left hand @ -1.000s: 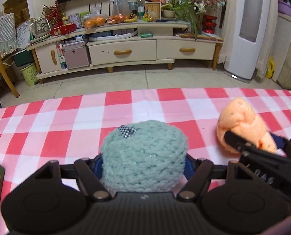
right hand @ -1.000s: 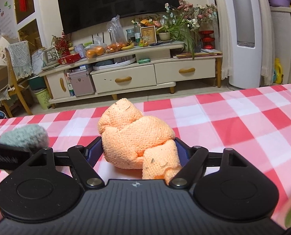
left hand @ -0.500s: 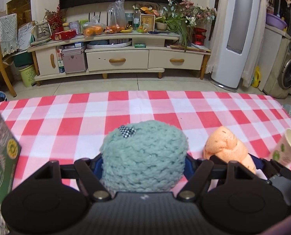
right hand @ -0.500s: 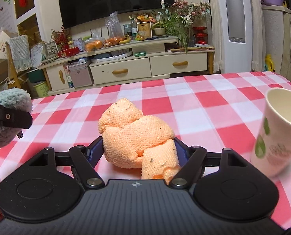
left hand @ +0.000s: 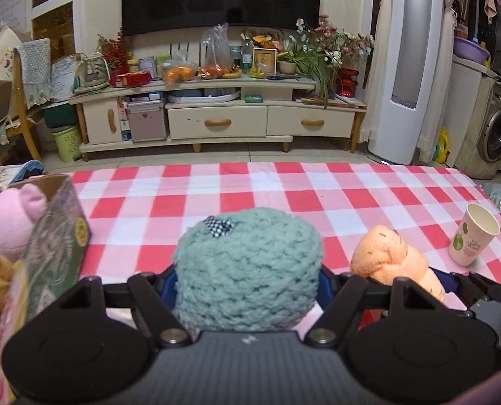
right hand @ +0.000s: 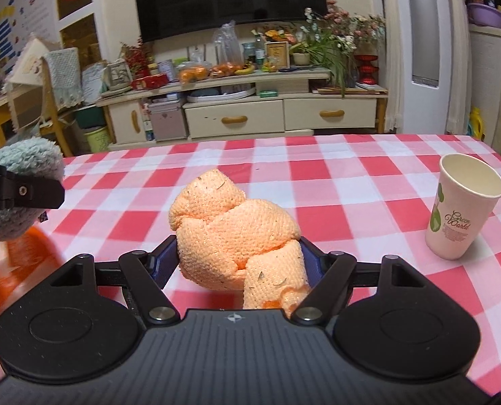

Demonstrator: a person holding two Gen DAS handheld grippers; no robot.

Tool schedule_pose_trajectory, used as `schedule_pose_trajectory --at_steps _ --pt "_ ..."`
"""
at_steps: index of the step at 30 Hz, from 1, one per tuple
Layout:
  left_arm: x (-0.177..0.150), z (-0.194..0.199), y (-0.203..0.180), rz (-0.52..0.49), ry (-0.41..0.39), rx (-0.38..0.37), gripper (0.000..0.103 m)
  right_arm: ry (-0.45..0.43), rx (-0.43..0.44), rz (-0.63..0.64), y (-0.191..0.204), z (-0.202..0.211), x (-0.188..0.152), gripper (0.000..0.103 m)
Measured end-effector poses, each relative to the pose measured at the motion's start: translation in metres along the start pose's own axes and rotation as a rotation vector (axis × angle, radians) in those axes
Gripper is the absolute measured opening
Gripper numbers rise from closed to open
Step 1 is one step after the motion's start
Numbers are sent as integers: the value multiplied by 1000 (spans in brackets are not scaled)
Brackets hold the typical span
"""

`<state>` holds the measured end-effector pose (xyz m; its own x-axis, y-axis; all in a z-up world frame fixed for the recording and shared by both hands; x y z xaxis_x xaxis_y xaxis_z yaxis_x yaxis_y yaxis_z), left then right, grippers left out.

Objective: Organize soft objects
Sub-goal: 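Carry the knit ball with the left tool into the box while the right tool carries the towel doll there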

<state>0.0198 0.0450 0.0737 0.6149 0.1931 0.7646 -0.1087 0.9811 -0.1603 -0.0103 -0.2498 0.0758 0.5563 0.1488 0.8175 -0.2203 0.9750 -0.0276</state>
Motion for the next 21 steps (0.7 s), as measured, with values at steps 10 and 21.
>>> schedule_pose_trajectory --at_steps 10,21 --pt "-9 37 26 -26 -60 37 73 -15 71 14 39 34 3 91" --pt "-20 60 55 -28 -81 61 73 -34 132 21 81 61 11 91"
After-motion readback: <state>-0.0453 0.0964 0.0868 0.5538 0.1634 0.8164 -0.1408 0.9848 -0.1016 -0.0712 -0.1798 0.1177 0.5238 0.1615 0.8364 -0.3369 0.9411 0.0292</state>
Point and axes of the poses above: each gripper's, at about its wrist camera, not at the fingertips, and z roughly against the way its jaws point, y to its left, x to its top, the point moved 6 cm from there along -z, roughly the way its jaws point, and after that the axes turned 10 degrees about z, right-handed, at the moved point
